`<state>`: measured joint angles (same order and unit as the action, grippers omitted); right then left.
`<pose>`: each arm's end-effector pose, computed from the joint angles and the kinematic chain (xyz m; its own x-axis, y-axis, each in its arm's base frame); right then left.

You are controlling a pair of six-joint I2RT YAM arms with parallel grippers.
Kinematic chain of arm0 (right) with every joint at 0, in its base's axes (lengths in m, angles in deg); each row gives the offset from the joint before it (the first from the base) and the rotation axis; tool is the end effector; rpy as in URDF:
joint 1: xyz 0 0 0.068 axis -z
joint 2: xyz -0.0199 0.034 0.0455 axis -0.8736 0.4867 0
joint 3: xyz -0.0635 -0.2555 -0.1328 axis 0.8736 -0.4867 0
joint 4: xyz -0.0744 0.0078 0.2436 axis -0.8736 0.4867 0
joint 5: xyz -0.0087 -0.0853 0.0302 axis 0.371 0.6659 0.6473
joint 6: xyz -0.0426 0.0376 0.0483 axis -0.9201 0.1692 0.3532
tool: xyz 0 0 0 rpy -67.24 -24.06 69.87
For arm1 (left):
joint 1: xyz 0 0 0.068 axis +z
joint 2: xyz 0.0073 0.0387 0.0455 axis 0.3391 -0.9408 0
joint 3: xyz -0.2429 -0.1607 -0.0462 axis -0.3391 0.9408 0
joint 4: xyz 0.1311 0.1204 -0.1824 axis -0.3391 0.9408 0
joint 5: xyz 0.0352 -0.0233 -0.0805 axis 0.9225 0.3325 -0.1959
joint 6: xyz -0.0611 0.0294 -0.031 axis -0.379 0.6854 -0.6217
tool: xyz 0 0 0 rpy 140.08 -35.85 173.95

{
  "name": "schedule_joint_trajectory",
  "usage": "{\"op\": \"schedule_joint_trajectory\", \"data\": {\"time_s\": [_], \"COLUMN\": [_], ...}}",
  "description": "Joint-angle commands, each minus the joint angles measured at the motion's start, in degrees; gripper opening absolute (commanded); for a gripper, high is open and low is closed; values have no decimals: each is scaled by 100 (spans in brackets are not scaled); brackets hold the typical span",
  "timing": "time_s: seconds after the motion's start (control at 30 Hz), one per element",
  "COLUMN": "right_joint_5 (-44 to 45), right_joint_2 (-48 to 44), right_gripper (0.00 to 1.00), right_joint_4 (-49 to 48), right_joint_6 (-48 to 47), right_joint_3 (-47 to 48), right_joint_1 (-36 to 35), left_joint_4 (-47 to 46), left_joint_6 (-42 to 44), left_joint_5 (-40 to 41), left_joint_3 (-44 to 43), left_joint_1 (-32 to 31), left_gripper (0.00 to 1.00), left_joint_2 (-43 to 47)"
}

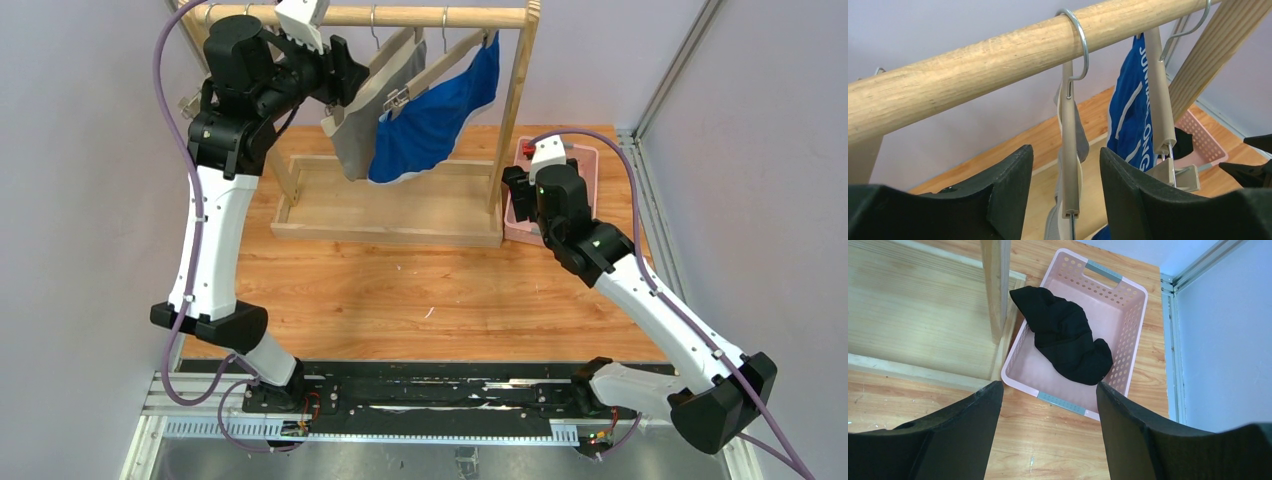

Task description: Remove the underwear clipped to the hanger

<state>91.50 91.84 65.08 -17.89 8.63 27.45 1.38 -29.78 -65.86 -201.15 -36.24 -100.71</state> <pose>0.2307 0.1158 0.3900 -0.2574 -0.1689 -0.9514 -0.0948 0.9843 -0.1491 0.2938 -0.1036 0.5894 0.0004 0.0723 -0.9974 0.5254 0.8486 0.0617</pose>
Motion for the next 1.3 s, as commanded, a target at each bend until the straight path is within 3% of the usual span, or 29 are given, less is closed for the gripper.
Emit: {"op": "schedule_joint_trajectory", "data": {"time_s": [0.0, 0.13, 0.27, 0.57, 0.83, 0.97, 1.13, 1.27], "right_joint_5": [228, 262, 264, 254, 217, 211, 202, 206], "right_joint_2": [-142, -148, -157, -215, -249, -290, -319, -332], "right_gripper": [70, 70, 70, 70, 70, 70, 70, 70], "right_joint_4": [-34, -34, -46, -151, -234, -261, -271, -290], "right_joint_6": [-78, -114, -120, -207, -246, -293, -321, -338], "right_joint_3": [-83, -86, -109, -175, -242, -251, -266, -286], "right_joint_1": [-90, -99, -104, -111, -136, -146, -147, -156], "left_joint_4": [-140, -118, -120, -121, -70, -26, -3, -2], "left_joint_6": [114, 126, 132, 173, 255, 307, 330, 330], "left_joint_5": [-75, -33, 35, 77, 104, 129, 131, 152], "left_joint_3": [26, 32, 33, 57, 90, 103, 131, 163], "left_joint_1": [-71, -72, -80, -98, -106, -113, -133, -139], "left_gripper": [59, 54, 41, 39, 25, 26, 37, 37], "left_joint_2": [-46, -121, -209, -266, -345, -387, -409, -414]}}
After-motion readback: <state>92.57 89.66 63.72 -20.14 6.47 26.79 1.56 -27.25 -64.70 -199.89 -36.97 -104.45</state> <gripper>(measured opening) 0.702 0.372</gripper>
